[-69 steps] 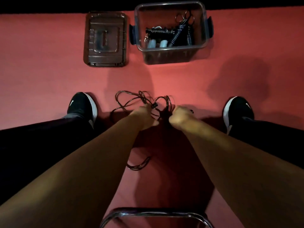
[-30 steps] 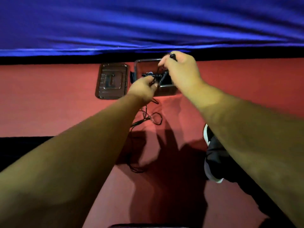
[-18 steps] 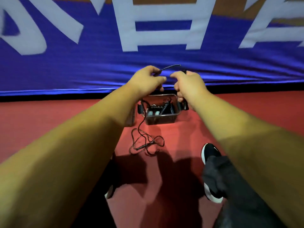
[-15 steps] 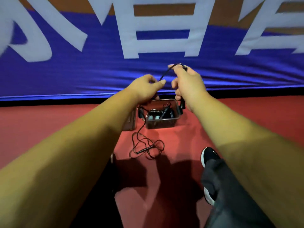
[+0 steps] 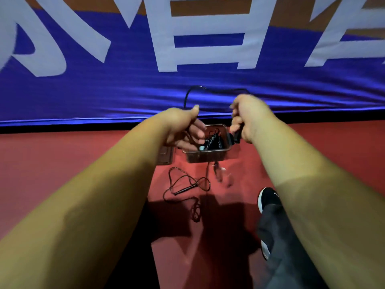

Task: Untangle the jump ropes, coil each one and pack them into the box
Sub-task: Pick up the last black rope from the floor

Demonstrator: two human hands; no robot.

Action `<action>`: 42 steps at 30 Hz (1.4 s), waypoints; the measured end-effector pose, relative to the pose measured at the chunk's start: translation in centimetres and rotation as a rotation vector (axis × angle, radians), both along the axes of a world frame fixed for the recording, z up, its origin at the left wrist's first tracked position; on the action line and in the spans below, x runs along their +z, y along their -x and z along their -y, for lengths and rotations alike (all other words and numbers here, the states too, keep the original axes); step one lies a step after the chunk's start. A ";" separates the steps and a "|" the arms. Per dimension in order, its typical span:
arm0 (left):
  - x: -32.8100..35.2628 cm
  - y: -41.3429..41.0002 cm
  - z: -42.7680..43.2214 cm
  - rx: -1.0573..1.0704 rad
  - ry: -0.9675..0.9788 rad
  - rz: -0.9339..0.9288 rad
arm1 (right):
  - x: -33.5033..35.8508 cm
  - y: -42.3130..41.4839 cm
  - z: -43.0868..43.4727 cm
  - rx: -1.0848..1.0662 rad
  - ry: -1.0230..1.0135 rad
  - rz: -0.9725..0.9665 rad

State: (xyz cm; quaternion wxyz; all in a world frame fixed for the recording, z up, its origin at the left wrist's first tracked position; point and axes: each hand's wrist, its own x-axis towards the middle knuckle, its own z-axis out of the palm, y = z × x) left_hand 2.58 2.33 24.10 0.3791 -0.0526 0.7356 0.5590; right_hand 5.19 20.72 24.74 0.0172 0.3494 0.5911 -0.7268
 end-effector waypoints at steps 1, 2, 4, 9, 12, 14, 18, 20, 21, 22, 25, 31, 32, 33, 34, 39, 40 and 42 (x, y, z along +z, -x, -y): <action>0.7 0.2 -0.2 0.033 -0.056 -0.006 | -0.5 0.0 0.0 0.140 -0.069 0.101; 1.2 0.5 -0.3 0.071 -0.101 -0.011 | -0.8 -0.1 0.2 0.292 -0.122 0.173; 2.0 1.3 -0.5 0.161 -0.187 -0.016 | -0.9 -0.7 1.0 0.553 -0.180 0.230; 2.6 2.9 -0.3 0.384 -0.371 -0.018 | -1.3 -0.9 2.8 0.714 -0.253 0.138; 2.6 3.3 -0.1 0.366 -0.445 -0.074 | -1.6 -0.3 3.0 0.628 -0.276 -0.005; 2.4 3.4 0.4 0.284 -0.390 -0.161 | -1.4 0.1 2.9 0.543 -0.215 -0.084; 1.8 2.2 0.5 -0.089 -0.360 -0.074 | -0.7 1.0 2.5 0.375 -0.043 -0.150; 0.8 1.4 0.1 -0.288 -0.314 -0.123 | -0.3 1.2 2.2 0.315 0.017 -0.156; 0.0 1.3 -0.1 -0.372 -0.229 -0.193 | -0.1 1.3 2.1 0.287 0.045 -0.170; -1.0 1.4 -0.1 -0.430 -0.120 -0.261 | 0.1 1.5 1.9 0.259 0.074 -0.192; -2.6 1.6 0.3 -0.433 0.115 -0.288 | 0.5 1.8 0.9 0.167 0.149 -0.254; -3.0 2.0 1.5 -0.479 0.390 -0.330 | 0.3 2.5 -1.1 -0.162 0.224 -0.352; -3.0 2.0 1.6 -0.500 0.416 -0.306 | 0.2 2.6 -1.5 -0.210 0.219 -0.354; -2.8 1.9 1.6 -0.489 0.401 -0.266 | 0.0 2.8 -2.0 -0.233 0.201 -0.335; -2.6 1.8 1.5 -0.432 0.329 -0.204 | -0.1 2.9 -2.2 -0.233 0.175 -0.288; 0.0 2.6 0.1 0.010 -0.185 -0.013 | -1.4 2.2 -0.5 0.245 -0.049 0.179; 0.5 2.8 -0.1 0.081 -0.261 0.000 | -1.5 1.7 0.2 0.372 -0.056 0.231; 1.2 3.3 -0.4 0.219 -0.395 0.029 | -1.6 0.9 1.3 0.576 -0.035 0.238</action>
